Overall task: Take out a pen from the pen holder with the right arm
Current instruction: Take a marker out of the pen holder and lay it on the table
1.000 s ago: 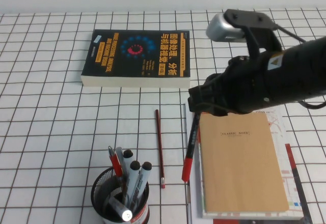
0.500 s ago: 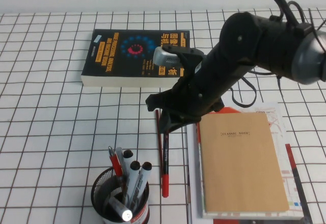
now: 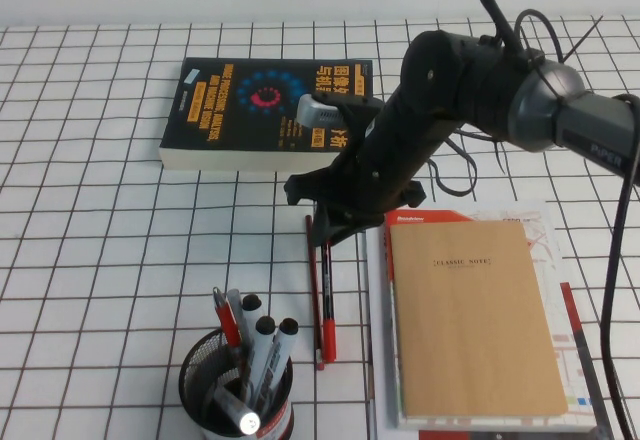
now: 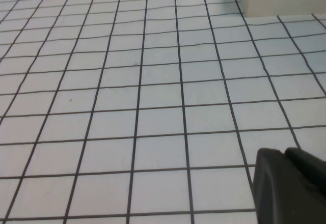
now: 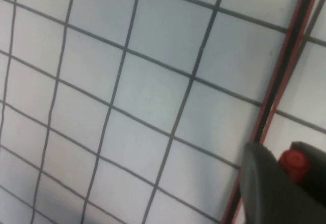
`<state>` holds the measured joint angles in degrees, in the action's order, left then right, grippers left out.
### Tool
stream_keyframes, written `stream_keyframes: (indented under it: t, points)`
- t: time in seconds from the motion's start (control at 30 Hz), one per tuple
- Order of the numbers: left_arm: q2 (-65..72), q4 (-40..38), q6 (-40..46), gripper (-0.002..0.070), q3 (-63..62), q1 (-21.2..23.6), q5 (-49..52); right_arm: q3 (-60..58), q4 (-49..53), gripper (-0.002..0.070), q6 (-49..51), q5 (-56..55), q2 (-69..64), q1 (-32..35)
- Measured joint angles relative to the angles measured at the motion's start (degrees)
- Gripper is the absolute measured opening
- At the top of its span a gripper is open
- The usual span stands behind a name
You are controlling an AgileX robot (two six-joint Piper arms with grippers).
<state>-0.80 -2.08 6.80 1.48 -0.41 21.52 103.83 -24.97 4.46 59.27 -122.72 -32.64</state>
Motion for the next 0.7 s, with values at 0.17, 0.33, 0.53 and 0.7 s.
stream_keyframes:
  t: [0.17, 0.33, 0.53, 0.7]
  points:
    - [0.0, 0.0, 0.0, -0.0004, 0.0, 0.0, 0.0, 0.03, -0.84, 0.0061, 0.28, -2.79, -1.93, 0.0]
    - [0.0, 0.0, 0.0, -0.0004, 0.0, 0.0, 0.0, 0.03, -0.59, 0.0135, 0.42, -5.25, -3.14, 0.0]
    - [0.0, 0.0, 0.0, -0.0004, 0.0, 0.0, 0.0, 0.03, -0.29, 0.0303, 0.42, -5.86, -3.23, 0.0]
    - [0.0, 0.0, 0.0, -0.0004, 0.0, 0.0, 0.0, -0.28, 0.52, 0.0321, 0.42, -5.9, -1.08, -0.11]
